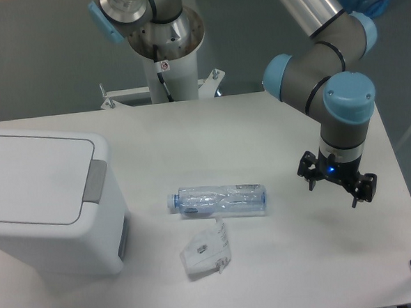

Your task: Open the trash can

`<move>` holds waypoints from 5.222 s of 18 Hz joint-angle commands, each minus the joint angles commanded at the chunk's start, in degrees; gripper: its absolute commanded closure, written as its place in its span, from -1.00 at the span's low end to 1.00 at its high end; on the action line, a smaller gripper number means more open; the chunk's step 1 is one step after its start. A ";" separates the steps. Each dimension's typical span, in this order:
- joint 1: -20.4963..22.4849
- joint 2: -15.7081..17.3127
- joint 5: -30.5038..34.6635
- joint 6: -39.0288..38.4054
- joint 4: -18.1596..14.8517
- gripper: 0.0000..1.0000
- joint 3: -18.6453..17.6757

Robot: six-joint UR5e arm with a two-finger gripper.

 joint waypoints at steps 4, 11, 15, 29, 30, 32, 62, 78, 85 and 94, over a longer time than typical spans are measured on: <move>0.00 0.00 0.00 -0.17 0.00 -1.00 0.00; -0.79 0.26 -0.09 -1.58 0.44 -1.00 0.17; -1.23 0.70 -2.10 -6.93 0.44 -1.00 0.35; -6.23 7.55 -18.63 -42.09 0.44 -1.00 0.79; -7.37 7.99 -18.89 -42.53 0.44 -1.00 0.79; -8.78 9.66 -20.29 -43.06 0.44 -1.00 0.79; -20.12 20.74 -29.36 -54.58 0.88 -1.00 -8.08; -20.83 20.39 -29.09 -54.84 0.88 -1.00 -8.26; -20.83 20.30 -29.18 -54.84 0.88 -1.00 -8.61; -20.74 20.83 -29.18 -54.67 0.79 -1.00 -7.48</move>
